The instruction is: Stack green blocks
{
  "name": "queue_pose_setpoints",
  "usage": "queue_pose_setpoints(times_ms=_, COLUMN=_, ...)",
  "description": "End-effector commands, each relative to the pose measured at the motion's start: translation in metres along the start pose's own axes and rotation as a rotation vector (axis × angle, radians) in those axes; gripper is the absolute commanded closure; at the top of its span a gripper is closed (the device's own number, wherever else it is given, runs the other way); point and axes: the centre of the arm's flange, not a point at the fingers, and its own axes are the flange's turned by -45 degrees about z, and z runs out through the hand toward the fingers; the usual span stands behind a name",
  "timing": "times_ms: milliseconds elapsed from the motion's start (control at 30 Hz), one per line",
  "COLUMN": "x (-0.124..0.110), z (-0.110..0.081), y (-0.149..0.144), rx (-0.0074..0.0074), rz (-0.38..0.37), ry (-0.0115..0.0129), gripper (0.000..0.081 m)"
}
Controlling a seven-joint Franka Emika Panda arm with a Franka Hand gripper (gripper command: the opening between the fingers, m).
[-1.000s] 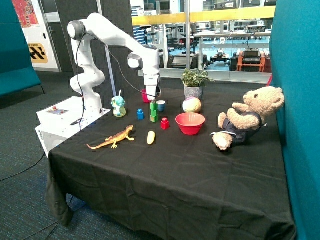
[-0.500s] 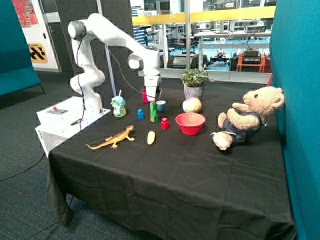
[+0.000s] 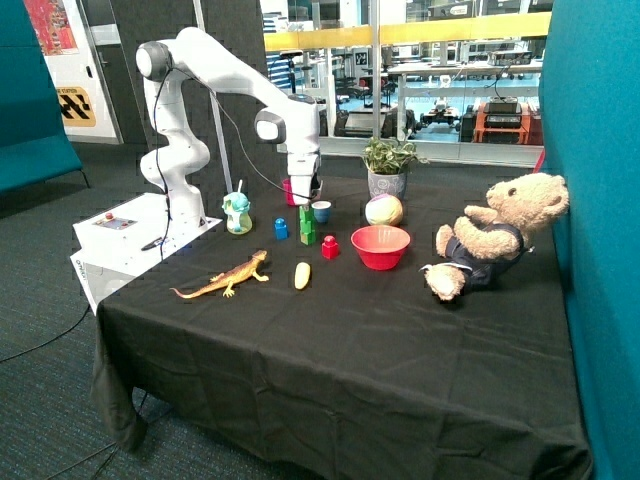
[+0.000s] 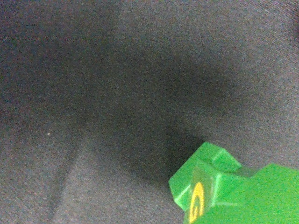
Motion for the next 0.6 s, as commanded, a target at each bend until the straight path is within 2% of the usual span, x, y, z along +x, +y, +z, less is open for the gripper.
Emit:
queue_pose_setpoints(times_ms=0, x=-0.003, z=-0.004, y=0.001, rx=-0.0028, rz=-0.009, ry=0.005, gripper=0.0)
queue_pose_setpoints(times_ms=267, x=0.001, z=-0.006, y=-0.006, rx=-0.0029, rz=-0.024, ry=0.005, gripper=0.0002)
queue_pose_setpoints(times_ms=400, x=0.002, z=-0.005, y=-0.011, rx=-0.0029, rz=-0.032, ry=0.005, gripper=0.0034)
queue_pose_setpoints(times_ms=567, x=0.003, z=-0.009, y=-0.013, rx=-0.0029, rz=-0.036, ry=0.005, gripper=0.0001)
